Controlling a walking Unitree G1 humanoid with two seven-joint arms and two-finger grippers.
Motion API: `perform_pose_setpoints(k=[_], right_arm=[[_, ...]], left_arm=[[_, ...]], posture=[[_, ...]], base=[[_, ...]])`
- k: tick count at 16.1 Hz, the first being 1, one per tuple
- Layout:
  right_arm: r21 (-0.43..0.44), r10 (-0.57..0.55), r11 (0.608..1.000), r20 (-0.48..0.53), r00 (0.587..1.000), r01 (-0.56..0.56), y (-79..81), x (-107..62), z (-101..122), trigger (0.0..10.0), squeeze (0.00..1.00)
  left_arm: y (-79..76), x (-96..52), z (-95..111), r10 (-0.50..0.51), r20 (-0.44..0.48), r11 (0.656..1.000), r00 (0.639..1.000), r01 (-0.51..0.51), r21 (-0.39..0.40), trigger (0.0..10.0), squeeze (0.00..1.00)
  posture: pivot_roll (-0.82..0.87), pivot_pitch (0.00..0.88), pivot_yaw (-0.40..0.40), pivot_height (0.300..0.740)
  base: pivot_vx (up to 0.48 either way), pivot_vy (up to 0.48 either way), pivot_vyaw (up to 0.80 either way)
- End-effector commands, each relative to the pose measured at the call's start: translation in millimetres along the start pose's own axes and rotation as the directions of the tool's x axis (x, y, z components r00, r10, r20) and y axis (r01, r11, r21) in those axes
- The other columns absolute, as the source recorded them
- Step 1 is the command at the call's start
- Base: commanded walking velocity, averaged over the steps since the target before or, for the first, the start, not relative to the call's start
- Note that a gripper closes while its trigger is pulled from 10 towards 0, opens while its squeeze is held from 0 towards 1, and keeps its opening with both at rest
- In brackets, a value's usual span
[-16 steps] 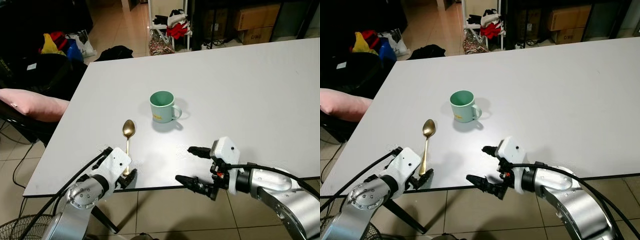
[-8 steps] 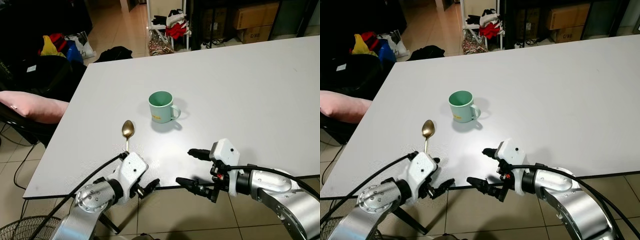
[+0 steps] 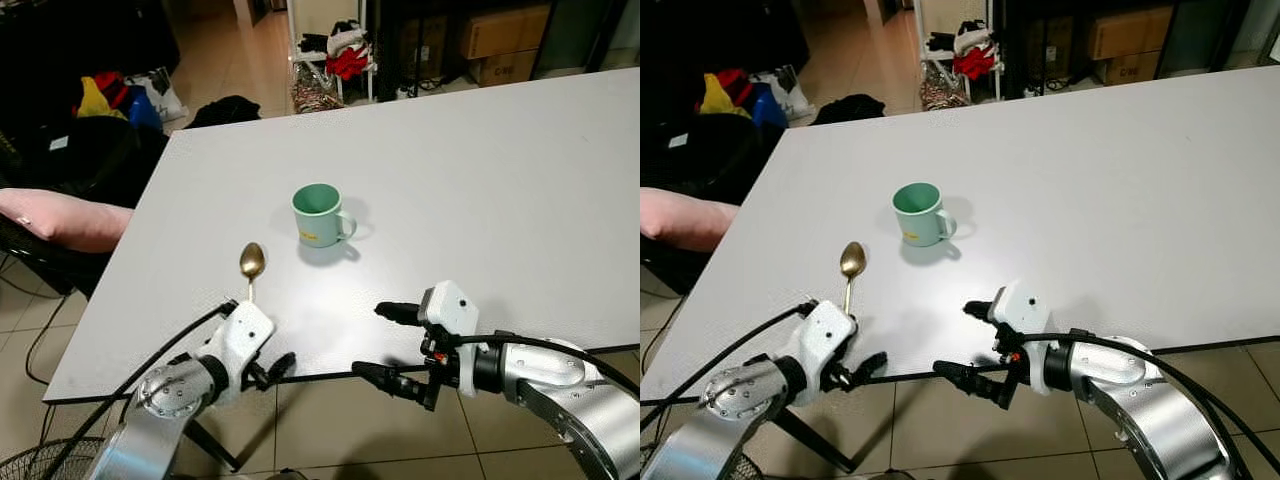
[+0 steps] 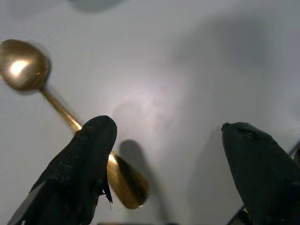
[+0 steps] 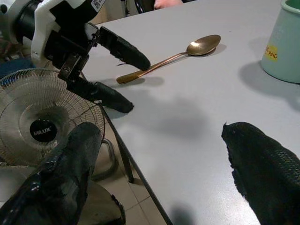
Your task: Setting the table
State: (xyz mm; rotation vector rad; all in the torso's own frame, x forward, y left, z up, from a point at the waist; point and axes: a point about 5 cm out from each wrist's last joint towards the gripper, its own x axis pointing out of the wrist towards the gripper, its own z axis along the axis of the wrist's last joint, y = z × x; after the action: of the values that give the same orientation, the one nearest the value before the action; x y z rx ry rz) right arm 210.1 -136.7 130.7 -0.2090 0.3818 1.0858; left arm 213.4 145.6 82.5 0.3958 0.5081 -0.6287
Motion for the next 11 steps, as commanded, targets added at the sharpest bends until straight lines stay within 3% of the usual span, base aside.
perform_pose_setpoints(k=[1,5,11], right_arm=[[-0.009,0.023,1.000,-0.001,1.000,-0.023,3.6,1.1,2,10.0,0.00],[-0.009,0.026,1.000,-0.006,1.000,-0.026,3.6,3.0,0,10.0,0.00],[-0.014,0.031,0.999,-0.015,0.999,-0.031,2.8,2.2,-1,10.0,0.00]], left_arm=[[10.1,-2.5,-8,0.050,-0.044,0.999,0.998,-0.050,-0.006,10.0,0.00],[26.4,-3.7,-7,0.170,-0.038,0.985,0.985,-0.169,0.030,10.0,0.00],[27.8,-4.5,-12,0.198,-0.047,0.980,0.979,-0.197,0.027,10.0,0.00]], posture=[[-0.01,0.000,0.166,0.740],[0.00,0.000,0.165,0.740],[0.00,0.000,0.159,0.740]], base=[[0.000,0.000,0.00],[0.000,0.000,0.00],[0.000,0.000,0.00]])
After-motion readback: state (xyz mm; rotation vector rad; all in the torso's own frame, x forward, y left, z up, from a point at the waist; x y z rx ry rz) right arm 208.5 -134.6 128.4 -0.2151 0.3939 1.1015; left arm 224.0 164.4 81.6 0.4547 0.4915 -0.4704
